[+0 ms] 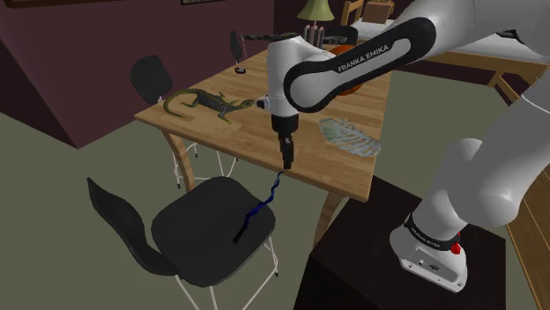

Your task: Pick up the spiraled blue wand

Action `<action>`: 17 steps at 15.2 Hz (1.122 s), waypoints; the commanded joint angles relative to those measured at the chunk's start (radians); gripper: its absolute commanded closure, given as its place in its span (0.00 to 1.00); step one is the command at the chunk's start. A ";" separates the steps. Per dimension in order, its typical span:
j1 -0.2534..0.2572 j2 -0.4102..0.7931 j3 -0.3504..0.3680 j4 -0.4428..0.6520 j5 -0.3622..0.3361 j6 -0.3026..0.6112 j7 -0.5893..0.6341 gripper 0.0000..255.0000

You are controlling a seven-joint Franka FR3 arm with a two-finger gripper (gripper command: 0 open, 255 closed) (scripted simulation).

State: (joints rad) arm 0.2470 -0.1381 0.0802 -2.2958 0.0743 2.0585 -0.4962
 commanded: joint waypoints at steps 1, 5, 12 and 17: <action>0.020 0.062 0.016 0.024 -0.001 0.031 -0.049 0.00; 0.057 0.181 0.051 0.075 -0.010 0.085 -0.138 0.00; 0.093 0.340 0.117 0.139 -0.044 0.160 -0.241 0.00; 0.093 0.387 0.116 0.125 -0.055 0.220 -0.237 0.00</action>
State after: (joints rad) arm 0.3410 0.2386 0.1975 -2.1681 0.0200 2.2648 -0.7319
